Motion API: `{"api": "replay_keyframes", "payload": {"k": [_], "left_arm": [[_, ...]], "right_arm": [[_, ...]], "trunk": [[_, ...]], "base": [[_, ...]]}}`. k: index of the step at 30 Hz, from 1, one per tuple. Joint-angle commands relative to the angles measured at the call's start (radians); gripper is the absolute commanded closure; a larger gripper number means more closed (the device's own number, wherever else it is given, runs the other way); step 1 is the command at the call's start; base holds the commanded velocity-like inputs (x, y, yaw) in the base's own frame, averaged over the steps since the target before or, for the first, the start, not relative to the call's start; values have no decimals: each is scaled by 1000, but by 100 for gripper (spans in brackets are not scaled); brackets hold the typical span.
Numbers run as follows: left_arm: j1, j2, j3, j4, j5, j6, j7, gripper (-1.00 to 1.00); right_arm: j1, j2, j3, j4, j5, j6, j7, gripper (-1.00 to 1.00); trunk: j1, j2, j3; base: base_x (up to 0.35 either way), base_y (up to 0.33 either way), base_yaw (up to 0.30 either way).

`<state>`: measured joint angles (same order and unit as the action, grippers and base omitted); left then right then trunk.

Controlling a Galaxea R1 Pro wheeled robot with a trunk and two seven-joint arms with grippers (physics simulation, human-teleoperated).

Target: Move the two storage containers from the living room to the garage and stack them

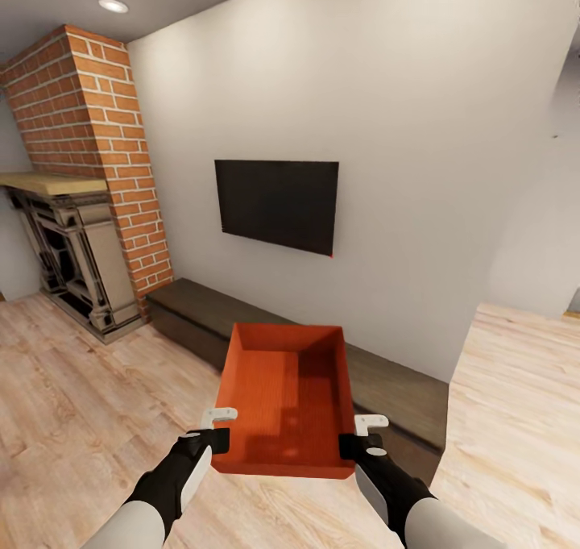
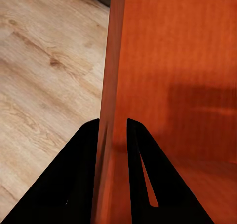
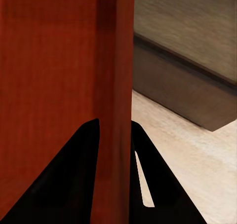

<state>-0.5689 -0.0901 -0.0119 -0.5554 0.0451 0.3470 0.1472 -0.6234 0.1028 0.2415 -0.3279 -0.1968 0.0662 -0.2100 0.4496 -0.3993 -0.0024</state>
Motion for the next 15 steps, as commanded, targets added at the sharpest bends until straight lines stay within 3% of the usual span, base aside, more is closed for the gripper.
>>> {"api": "replay_keyframes", "payload": {"k": [1, 12, 15], "left_arm": [[0, -2, 15, -3, -24, 8, 17, 100], [0, -2, 15, -3, -24, 8, 17, 100], [0, -2, 15, -3, -24, 8, 17, 100]], "right_arm": [[1, 5, -7, -2, 4, 6, -20, 100], [1, 5, -7, -2, 4, 6, -20, 100], [1, 5, -7, -2, 4, 6, -21, 100]], "trunk": [[0, -1, 1], [0, -1, 9], [0, -1, 9]], "base": [[0, 0, 0], [0, 0, 2], [0, 0, 140]]}}
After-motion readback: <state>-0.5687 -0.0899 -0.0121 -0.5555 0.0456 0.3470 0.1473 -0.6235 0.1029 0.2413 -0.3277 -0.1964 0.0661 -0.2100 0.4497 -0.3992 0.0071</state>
